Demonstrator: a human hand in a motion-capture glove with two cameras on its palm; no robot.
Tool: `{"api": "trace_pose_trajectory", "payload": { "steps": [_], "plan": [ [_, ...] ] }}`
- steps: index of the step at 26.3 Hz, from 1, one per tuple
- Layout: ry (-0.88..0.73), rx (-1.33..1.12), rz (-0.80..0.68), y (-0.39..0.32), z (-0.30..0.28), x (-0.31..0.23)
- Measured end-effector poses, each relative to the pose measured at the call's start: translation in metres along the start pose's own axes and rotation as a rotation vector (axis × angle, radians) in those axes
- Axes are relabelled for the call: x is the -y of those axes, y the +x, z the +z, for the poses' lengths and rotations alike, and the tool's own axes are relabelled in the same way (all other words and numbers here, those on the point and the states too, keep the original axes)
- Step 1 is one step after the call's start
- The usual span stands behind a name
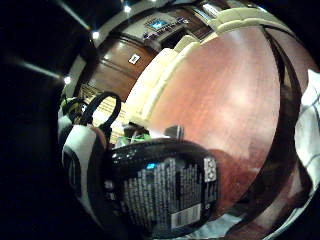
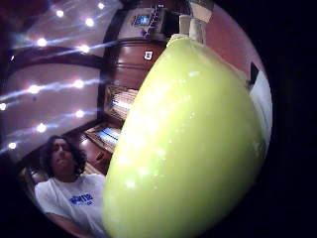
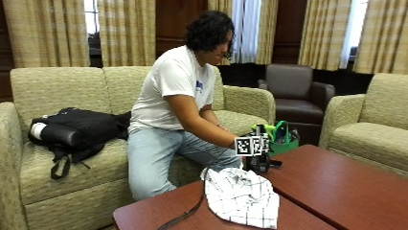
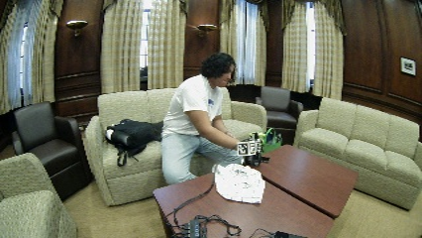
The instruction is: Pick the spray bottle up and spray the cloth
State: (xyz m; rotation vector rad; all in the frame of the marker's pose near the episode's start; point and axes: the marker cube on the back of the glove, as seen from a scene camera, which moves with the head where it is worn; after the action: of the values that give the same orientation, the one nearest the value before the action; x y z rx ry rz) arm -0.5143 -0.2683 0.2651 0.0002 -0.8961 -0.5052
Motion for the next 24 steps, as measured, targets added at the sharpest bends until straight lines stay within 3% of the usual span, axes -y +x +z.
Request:
{"api": "trace_pose_trajectory", "payload": {
  "steps": [24],
  "plan": [
    [0.015, 0.02, 0.001, 0.0013, -0.0018, 0.0064]
  ]
}}
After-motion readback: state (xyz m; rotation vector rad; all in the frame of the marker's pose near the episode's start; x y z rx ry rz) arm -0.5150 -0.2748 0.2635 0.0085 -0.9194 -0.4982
